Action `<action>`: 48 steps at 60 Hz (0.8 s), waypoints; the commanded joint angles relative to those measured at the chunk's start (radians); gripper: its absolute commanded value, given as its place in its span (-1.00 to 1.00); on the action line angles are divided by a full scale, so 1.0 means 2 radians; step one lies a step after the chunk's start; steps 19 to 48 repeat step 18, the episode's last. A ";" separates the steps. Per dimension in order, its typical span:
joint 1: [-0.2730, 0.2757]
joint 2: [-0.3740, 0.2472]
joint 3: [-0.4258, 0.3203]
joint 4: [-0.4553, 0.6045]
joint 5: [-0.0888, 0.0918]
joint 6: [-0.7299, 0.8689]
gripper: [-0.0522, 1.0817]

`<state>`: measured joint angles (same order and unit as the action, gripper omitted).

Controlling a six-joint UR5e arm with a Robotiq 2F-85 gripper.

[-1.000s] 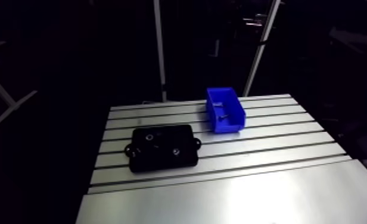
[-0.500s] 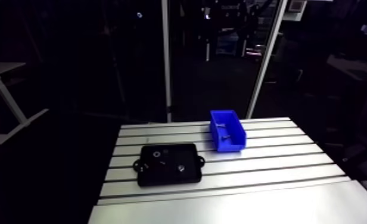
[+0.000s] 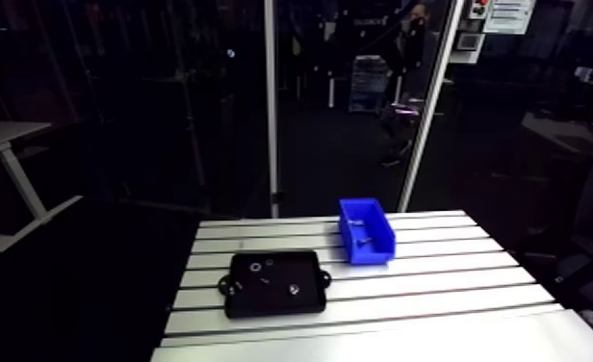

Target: Pick up the M10 bolt from the tray and put it into the blue bin.

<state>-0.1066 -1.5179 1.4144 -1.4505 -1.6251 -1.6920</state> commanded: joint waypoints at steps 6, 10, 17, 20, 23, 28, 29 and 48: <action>0.000 -0.007 0.014 -0.002 -0.001 -0.002 -0.90; 0.000 -0.008 0.016 -0.002 -0.001 -0.002 -0.90; 0.000 -0.014 0.022 -0.002 -0.001 -0.002 -0.90; 0.000 -0.014 0.022 -0.002 -0.001 -0.002 -0.90; 0.000 -0.014 0.022 -0.002 -0.001 -0.002 -0.90; 0.000 -0.014 0.022 -0.002 -0.001 -0.002 -0.90; 0.000 -0.014 0.022 -0.002 -0.001 -0.002 -0.90; 0.000 -0.014 0.022 -0.002 -0.001 -0.002 -0.90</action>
